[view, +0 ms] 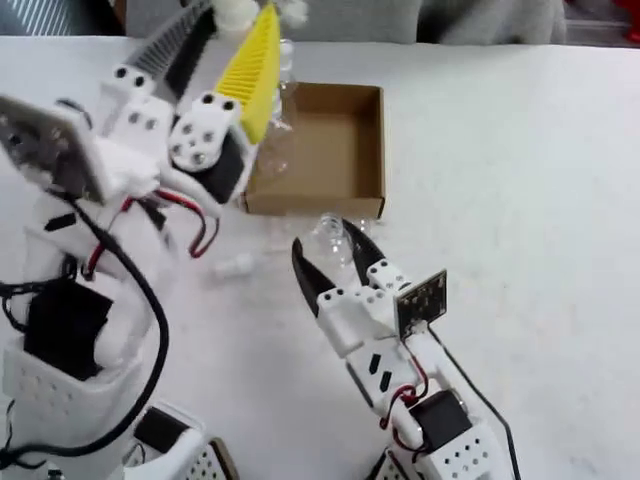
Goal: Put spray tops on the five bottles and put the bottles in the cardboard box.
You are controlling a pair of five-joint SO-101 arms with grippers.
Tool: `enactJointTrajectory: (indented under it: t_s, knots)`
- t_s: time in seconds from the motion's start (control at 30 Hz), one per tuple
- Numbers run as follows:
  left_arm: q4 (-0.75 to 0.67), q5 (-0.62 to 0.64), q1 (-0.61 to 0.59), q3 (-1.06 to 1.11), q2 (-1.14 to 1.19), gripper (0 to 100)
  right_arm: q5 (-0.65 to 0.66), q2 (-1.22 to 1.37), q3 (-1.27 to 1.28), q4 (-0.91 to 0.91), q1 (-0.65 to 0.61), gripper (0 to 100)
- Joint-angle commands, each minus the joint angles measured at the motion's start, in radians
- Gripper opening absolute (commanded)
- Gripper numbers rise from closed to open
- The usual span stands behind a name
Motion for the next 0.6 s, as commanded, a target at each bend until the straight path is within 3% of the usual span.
enactJointTrajectory:
  t_s: [0.0,0.23,0.57]
  knots:
    - [0.121,0.068,0.102,-0.150,0.079,7,-0.003,0.005,0.017,-0.076,0.004,1.9]
    - [0.235,0.078,0.139,-0.144,0.090,7,-0.003,0.005,0.058,-0.151,0.062,1.9]
    - [0.169,0.077,0.162,-0.014,0.088,7,-0.003,0.005,0.063,-0.151,0.056,1.9]
